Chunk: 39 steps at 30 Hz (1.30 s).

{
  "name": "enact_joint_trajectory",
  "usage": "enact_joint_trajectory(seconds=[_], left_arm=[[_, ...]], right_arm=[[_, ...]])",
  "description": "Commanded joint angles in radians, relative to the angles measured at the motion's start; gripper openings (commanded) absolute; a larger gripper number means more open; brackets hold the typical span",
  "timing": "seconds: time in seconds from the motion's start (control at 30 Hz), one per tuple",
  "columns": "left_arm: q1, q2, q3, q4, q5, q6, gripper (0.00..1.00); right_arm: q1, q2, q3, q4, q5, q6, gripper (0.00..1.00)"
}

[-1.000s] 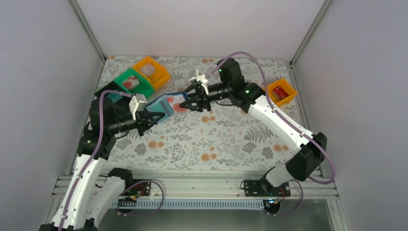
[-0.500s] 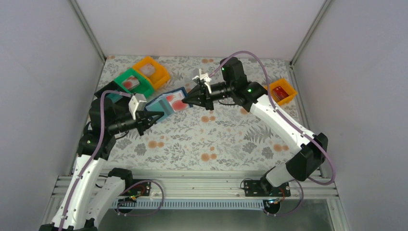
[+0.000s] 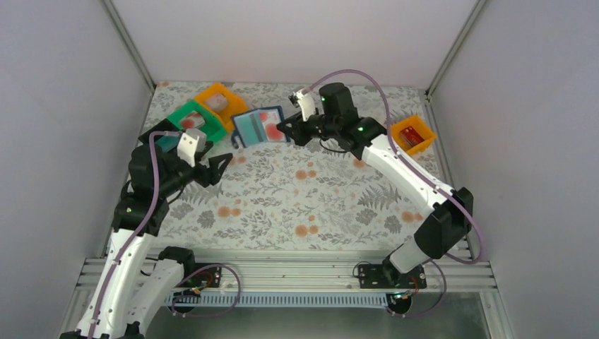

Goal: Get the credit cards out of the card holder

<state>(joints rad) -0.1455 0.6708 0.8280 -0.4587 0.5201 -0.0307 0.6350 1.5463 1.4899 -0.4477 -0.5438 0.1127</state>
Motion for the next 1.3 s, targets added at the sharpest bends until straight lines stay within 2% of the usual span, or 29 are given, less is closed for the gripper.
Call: enact_joint_trajectory(seconds=[0.0, 0.03, 0.1, 0.17, 0.23, 0.3, 0.47, 0.63, 0.9, 1.27], left_arm=[[0.006, -0.005, 0.046, 0.003, 0.015, 0.079, 0.68], [0.006, 0.0, 0.054, -0.002, 0.05, 0.082, 0.59], [0.006, 0.014, 0.048, 0.009, 0.165, 0.035, 0.49], [0.005, 0.028, 0.003, 0.077, 0.33, -0.066, 0.45], [0.003, 0.029, -0.056, 0.189, 0.429, -0.19, 0.45], [0.003, 0.026, -0.079, 0.243, 0.426, -0.245, 0.42], [0.007, 0.018, -0.061, 0.156, 0.319, -0.186, 0.34], [0.013, -0.003, -0.057, 0.138, 0.328, -0.167, 0.32], [0.019, -0.004, 0.0, 0.072, 0.332, -0.098, 0.29], [0.02, -0.004, 0.009, 0.062, 0.373, -0.075, 0.29]], right_arm=[[0.045, 0.037, 0.038, -0.003, 0.349, 0.165, 0.04], [0.061, 0.047, 0.047, -0.005, 0.362, 0.16, 0.04], [0.096, 0.071, 0.072, -0.007, 0.35, 0.131, 0.04], [0.124, 0.087, 0.088, 0.018, 0.238, 0.082, 0.04], [0.136, 0.084, 0.071, 0.076, 0.083, 0.038, 0.04], [0.137, 0.066, 0.04, 0.141, -0.044, 0.011, 0.04], [0.136, 0.014, -0.043, 0.251, -0.233, -0.049, 0.04], [0.137, 0.009, -0.059, 0.256, -0.389, -0.112, 0.04], [0.134, -0.035, -0.068, 0.201, -0.486, -0.244, 0.04], [0.127, -0.073, -0.078, 0.195, -0.573, -0.287, 0.04]])
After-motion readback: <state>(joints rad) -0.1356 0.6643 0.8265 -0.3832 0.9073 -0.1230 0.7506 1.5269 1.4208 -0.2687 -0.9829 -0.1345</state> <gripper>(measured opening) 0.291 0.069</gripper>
